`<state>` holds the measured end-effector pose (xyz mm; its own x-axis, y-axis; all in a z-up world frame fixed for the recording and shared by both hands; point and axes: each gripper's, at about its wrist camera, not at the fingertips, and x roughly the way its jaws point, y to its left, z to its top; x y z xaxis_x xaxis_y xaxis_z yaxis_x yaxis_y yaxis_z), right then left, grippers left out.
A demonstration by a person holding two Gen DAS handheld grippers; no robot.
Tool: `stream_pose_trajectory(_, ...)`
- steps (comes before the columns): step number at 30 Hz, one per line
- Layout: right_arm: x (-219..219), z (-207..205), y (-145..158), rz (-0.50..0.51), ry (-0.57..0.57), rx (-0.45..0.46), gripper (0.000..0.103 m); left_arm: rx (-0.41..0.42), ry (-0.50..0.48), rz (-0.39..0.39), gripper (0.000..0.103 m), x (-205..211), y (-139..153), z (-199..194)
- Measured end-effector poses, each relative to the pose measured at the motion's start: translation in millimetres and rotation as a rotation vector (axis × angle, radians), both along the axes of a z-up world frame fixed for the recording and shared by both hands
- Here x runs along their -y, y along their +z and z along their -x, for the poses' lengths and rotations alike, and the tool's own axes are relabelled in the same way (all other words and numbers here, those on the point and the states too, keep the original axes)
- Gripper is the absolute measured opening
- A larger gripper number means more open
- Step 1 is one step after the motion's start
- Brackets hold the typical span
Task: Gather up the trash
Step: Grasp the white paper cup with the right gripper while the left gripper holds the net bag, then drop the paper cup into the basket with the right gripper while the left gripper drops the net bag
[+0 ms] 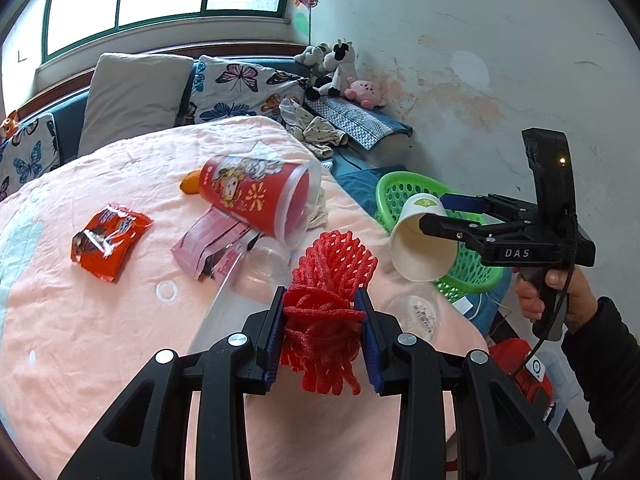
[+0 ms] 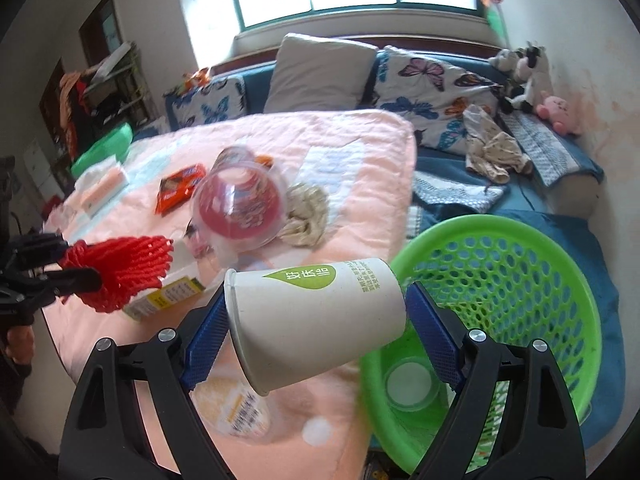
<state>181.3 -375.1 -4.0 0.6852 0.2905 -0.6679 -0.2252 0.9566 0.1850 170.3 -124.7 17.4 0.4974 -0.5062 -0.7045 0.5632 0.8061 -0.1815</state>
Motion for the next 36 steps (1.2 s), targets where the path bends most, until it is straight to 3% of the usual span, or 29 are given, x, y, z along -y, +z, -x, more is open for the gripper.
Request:
stream_pose_trajectory(13, 89, 19, -20, -0.073, -0.256, -0.07, 0.085, -0.004, -0.129, -0.003, 0.033, 78, 6, -24)
stream_pose_trajectory(28, 124, 66, -23, -0.038, -0.35, -0.052, 0.086, -0.055, -0.232, -0.073, 0.035, 180, -13, -38)
stream_pose_trajectory(33, 133, 80, -27, -0.045, -0.366, -0.059, 0.087, -0.079, -0.241, -0.106, 0.042, 205, -24, -43)
stream_pose_trajectory(35, 135, 85, -29, -0.046, -0.371, -0.061, 0.087, -0.087, -0.238, -0.11, 0.055, 211, -27, -44)
stream_pose_trajectory(36, 135, 87, -29, -0.048, -0.372, -0.063, 0.087, -0.087, -0.237, -0.109, 0.056, 214, -28, -43)
